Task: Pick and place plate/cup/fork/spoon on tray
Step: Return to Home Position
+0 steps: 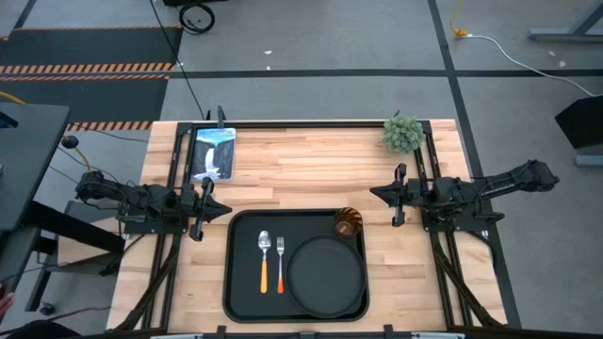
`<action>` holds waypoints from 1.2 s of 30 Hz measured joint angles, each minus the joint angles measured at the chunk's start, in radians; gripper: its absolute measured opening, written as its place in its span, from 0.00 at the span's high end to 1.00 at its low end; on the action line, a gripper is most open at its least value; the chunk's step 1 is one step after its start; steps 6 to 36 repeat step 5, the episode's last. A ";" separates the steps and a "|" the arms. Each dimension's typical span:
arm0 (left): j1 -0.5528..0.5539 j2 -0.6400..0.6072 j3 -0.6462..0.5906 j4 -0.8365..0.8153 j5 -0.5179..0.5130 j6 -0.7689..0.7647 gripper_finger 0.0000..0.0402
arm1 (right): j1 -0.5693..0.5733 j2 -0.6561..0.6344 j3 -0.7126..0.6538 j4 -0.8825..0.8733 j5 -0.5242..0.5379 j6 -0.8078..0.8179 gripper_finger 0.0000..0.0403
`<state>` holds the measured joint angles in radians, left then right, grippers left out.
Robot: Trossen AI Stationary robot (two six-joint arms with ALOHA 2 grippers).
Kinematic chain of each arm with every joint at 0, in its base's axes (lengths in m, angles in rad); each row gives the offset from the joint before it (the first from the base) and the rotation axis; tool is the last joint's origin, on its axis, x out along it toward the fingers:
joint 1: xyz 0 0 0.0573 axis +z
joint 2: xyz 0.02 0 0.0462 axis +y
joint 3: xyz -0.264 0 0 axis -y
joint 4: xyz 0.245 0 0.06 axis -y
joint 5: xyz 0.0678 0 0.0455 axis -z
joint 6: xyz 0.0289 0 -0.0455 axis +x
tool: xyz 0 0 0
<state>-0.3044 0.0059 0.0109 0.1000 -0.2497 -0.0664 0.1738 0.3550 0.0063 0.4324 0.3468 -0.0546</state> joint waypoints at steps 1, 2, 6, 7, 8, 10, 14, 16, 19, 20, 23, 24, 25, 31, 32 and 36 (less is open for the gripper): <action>0.000 0.000 0.000 0.000 0.000 0.000 0.98 | 0.000 0.000 0.000 0.000 0.000 0.000 0.97; 0.000 0.000 0.000 0.000 0.000 0.000 0.98 | 0.000 0.000 0.000 0.000 0.000 0.000 0.97; 0.000 0.000 0.000 0.000 0.000 0.000 0.98 | 0.000 0.000 0.000 0.000 0.000 0.000 0.97; 0.000 0.000 0.000 0.000 0.000 0.000 0.98 | 0.000 0.000 0.000 0.000 0.000 0.000 0.97; 0.000 0.000 0.000 0.000 0.000 0.000 0.98 | 0.000 0.000 0.000 0.000 0.000 0.000 0.97; 0.000 0.000 0.000 0.000 0.000 0.000 0.98 | 0.000 0.000 0.000 0.000 0.000 0.000 0.97; 0.000 0.000 0.000 0.000 0.000 0.000 0.98 | 0.000 0.000 0.000 0.000 0.000 0.000 0.97; 0.000 0.000 0.000 0.000 0.000 0.000 0.98 | 0.000 0.000 0.000 0.000 0.000 0.000 0.97; 0.000 0.000 0.000 0.000 0.000 0.000 0.98 | 0.000 0.000 0.000 0.000 0.000 0.000 0.97; 0.000 0.000 0.000 0.000 0.000 0.000 0.98 | 0.000 0.000 0.000 0.000 0.000 0.000 0.97; 0.000 0.000 0.000 0.000 0.000 0.000 0.98 | 0.000 0.000 0.000 0.000 0.000 0.000 0.97; 0.000 0.000 0.000 0.000 0.000 0.000 0.98 | 0.000 0.000 0.000 0.000 0.000 0.000 0.97; 0.000 0.000 0.000 0.000 0.000 0.000 0.98 | 0.000 0.000 0.000 0.000 0.000 0.000 0.97; 0.000 0.000 0.000 0.000 0.000 0.000 0.98 | 0.000 0.000 0.000 0.000 0.000 0.000 0.97; 0.000 0.000 0.000 0.000 0.000 0.000 0.98 | 0.000 0.000 0.000 0.000 0.000 0.000 0.97; 0.000 0.000 0.000 0.000 0.000 0.000 0.98 | 0.000 0.000 0.000 0.000 0.000 0.000 0.97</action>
